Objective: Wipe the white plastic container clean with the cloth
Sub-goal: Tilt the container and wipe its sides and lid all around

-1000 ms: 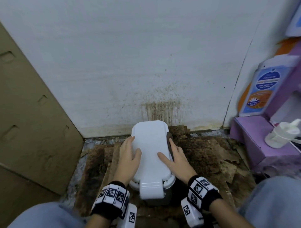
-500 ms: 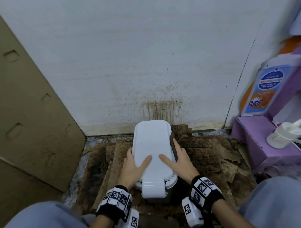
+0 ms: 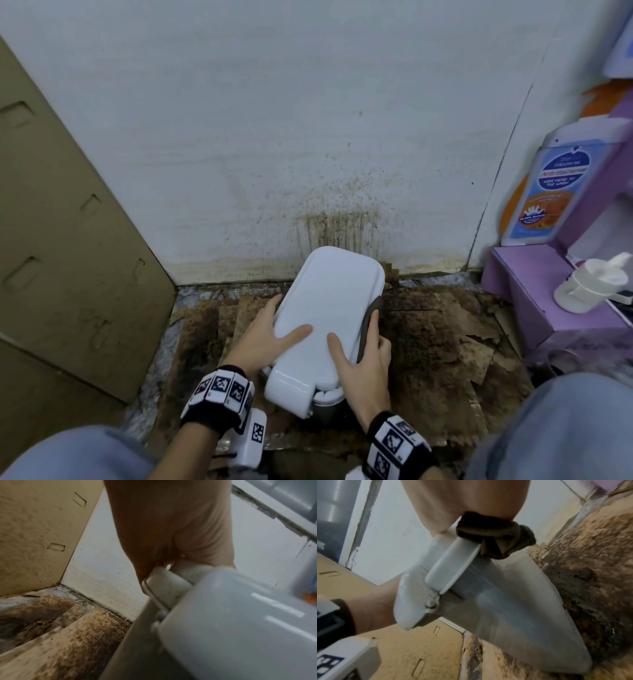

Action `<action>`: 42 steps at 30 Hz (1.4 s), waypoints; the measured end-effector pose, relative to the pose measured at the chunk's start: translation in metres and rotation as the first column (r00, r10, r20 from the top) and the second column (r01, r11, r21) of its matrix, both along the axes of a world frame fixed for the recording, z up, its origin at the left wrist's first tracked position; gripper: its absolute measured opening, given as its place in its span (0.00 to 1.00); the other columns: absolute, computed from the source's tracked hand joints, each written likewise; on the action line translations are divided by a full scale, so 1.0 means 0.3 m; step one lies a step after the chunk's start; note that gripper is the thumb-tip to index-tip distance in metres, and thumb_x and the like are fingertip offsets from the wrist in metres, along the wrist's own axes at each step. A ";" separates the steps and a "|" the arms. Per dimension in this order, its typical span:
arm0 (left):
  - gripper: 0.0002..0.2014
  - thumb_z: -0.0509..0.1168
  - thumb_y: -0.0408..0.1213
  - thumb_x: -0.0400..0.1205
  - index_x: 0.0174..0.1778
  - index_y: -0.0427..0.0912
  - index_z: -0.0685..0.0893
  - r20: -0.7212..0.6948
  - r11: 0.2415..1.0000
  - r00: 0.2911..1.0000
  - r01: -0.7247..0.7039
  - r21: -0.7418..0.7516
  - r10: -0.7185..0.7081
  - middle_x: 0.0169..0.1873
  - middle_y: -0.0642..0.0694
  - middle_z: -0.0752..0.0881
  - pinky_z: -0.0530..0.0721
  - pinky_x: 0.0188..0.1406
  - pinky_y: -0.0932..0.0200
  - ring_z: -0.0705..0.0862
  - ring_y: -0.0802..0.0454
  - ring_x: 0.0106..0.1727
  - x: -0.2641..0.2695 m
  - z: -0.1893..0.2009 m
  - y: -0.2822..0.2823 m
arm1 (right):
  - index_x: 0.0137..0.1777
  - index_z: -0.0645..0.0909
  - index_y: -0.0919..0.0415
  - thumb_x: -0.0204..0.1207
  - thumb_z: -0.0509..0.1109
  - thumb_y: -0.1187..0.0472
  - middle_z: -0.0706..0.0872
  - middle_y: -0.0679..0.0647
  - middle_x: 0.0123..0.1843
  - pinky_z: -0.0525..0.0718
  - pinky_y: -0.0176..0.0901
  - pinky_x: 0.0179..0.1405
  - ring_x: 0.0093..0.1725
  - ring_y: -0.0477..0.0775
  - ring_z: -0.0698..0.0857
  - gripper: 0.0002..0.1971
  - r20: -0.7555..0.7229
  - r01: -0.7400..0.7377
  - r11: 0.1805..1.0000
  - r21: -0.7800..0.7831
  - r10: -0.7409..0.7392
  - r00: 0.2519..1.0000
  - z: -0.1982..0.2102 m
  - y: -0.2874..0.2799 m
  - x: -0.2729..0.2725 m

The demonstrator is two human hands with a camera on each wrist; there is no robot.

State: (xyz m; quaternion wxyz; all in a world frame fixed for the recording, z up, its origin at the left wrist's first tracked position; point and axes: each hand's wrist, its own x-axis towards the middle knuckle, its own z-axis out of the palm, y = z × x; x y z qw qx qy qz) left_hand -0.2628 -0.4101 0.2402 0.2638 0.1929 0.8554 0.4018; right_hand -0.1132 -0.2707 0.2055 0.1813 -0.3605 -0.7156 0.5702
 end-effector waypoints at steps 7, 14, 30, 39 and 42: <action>0.55 0.71 0.81 0.64 0.84 0.59 0.63 -0.035 0.997 0.998 -0.062 -0.056 0.060 0.76 0.53 0.76 0.86 0.67 0.40 0.81 0.50 0.70 -0.018 -0.025 -0.012 | 0.85 0.34 0.29 0.77 0.66 0.31 0.62 0.48 0.68 0.72 0.54 0.77 0.73 0.54 0.66 0.48 0.020 -0.117 0.992 0.045 0.116 0.993 -0.024 0.018 -0.053; 0.49 0.60 0.80 0.73 0.86 0.57 0.59 -0.191 0.963 0.977 -0.140 -0.232 0.096 0.80 0.49 0.75 0.79 0.72 0.35 0.77 0.44 0.77 0.022 -0.018 -0.030 | 0.87 0.35 0.34 0.79 0.62 0.30 0.58 0.49 0.74 0.70 0.59 0.78 0.78 0.58 0.62 0.46 0.053 -0.145 0.989 0.019 0.144 0.988 0.001 0.169 -0.179; 0.52 0.65 0.81 0.69 0.88 0.71 0.52 0.114 0.923 0.917 -0.385 -0.004 0.383 0.76 0.62 0.80 0.79 0.75 0.42 0.82 0.50 0.73 0.199 -0.050 -0.081 | 0.78 0.71 0.30 0.63 0.77 0.24 0.76 0.40 0.80 0.80 0.64 0.72 0.77 0.53 0.78 0.42 0.007 -0.375 0.927 0.008 0.375 0.927 0.043 0.504 -0.370; 0.50 0.73 0.78 0.66 0.85 0.72 0.64 0.073 0.934 0.934 -0.354 0.044 0.351 0.73 0.58 0.83 0.85 0.69 0.48 0.84 0.53 0.70 0.114 0.000 -0.145 | 0.75 0.71 0.25 0.61 0.75 0.21 0.75 0.41 0.78 0.76 0.66 0.75 0.80 0.53 0.72 0.40 -0.043 -0.207 0.978 0.035 0.209 0.977 0.015 0.457 -0.274; 0.47 0.72 0.72 0.70 0.86 0.69 0.64 0.035 0.955 0.955 -0.296 0.031 0.294 0.74 0.52 0.83 0.87 0.62 0.53 0.85 0.51 0.67 0.097 0.045 -0.133 | 0.76 0.71 0.29 0.65 0.76 0.27 0.74 0.43 0.79 0.74 0.66 0.77 0.82 0.55 0.68 0.38 -0.056 -0.045 0.999 0.011 0.046 0.997 0.037 0.397 -0.188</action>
